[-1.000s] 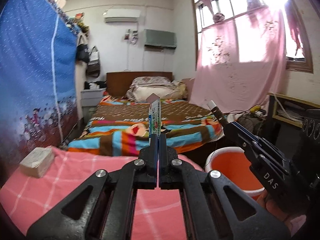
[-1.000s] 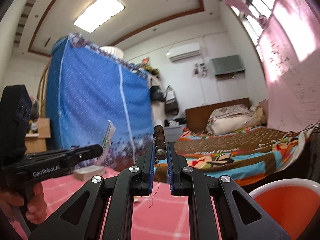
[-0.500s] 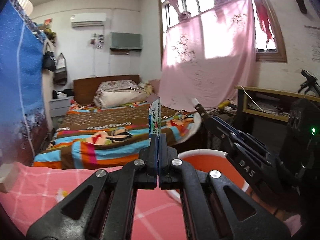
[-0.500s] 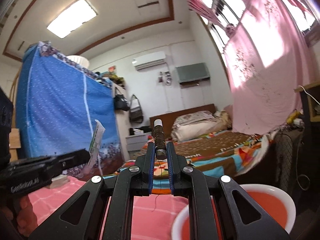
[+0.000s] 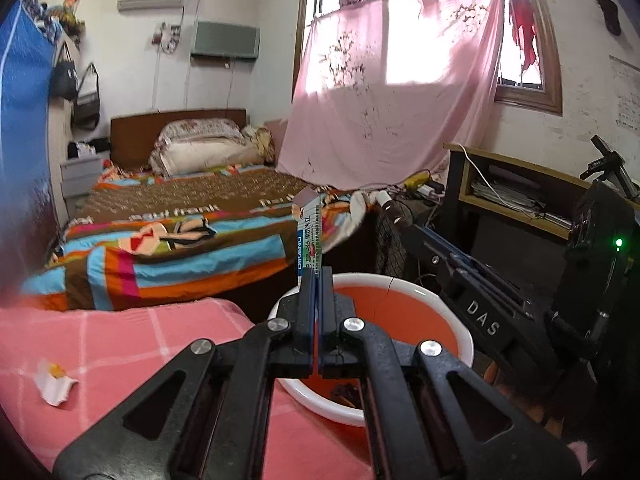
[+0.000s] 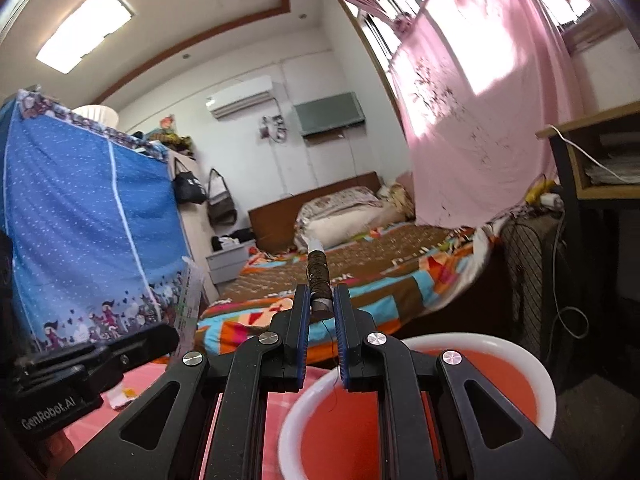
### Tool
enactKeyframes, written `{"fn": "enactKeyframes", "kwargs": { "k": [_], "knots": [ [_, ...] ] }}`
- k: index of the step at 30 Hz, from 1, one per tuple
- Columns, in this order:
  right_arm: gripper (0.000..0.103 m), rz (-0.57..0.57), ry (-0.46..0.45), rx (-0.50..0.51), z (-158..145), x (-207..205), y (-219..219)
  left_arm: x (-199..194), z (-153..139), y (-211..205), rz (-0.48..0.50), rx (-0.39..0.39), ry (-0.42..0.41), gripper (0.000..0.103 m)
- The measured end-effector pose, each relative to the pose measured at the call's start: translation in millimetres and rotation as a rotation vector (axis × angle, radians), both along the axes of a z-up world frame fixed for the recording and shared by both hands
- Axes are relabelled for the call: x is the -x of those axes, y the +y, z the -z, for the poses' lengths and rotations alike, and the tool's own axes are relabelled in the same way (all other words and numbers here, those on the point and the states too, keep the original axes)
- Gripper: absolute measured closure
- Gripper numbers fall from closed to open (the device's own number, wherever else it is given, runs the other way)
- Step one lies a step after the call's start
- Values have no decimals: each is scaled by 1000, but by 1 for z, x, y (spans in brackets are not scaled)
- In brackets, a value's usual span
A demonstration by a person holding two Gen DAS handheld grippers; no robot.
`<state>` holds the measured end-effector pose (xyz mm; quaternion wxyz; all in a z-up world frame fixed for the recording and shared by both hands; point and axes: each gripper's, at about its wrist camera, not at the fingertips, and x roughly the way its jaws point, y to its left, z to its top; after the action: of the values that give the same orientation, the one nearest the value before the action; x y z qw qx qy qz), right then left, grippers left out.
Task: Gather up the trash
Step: 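Carry the tube and brown stick to the bucket and open both tools, then move both tools away from the bucket over the bedspread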
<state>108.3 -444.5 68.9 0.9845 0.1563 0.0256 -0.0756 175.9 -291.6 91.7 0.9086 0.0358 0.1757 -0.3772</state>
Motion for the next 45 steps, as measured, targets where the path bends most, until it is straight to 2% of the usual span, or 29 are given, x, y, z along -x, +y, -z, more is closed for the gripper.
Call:
{"fn": "enactKeyframes", "kwargs": {
  "k": [18, 23, 30, 33, 36, 39, 41, 43, 45],
  "knots": [
    [92, 21, 74, -125, 11, -4, -25, -25, 26, -32, 61, -9, 225, 98],
    [91, 28, 77, -150, 13, -4, -30, -31, 30, -31, 49, -4, 261, 94],
    [90, 26, 79, -143, 13, -4, -29, -31, 26, -24, 24, 13, 251, 84],
    [85, 24, 78, -135, 12, -5, -26, -31, 24, -17, 0, 18, 242, 81],
    [74, 22, 71, -127, 11, -5, -24, -33, 21, -8, -25, 18, 232, 79],
    [74, 18, 64, -112, 9, -6, -19, -33, 19, 4, -66, 21, 216, 75],
    [71, 19, 63, -94, 7, -8, -13, -33, 16, 15, -104, 27, 204, 71],
    [56, 14, 51, -80, 5, -8, -8, -32, 13, 28, -152, 38, 186, 62],
    [55, 7, 38, -65, 3, -8, -1, -32, 11, 40, -191, 46, 171, 53]
  ]
}}
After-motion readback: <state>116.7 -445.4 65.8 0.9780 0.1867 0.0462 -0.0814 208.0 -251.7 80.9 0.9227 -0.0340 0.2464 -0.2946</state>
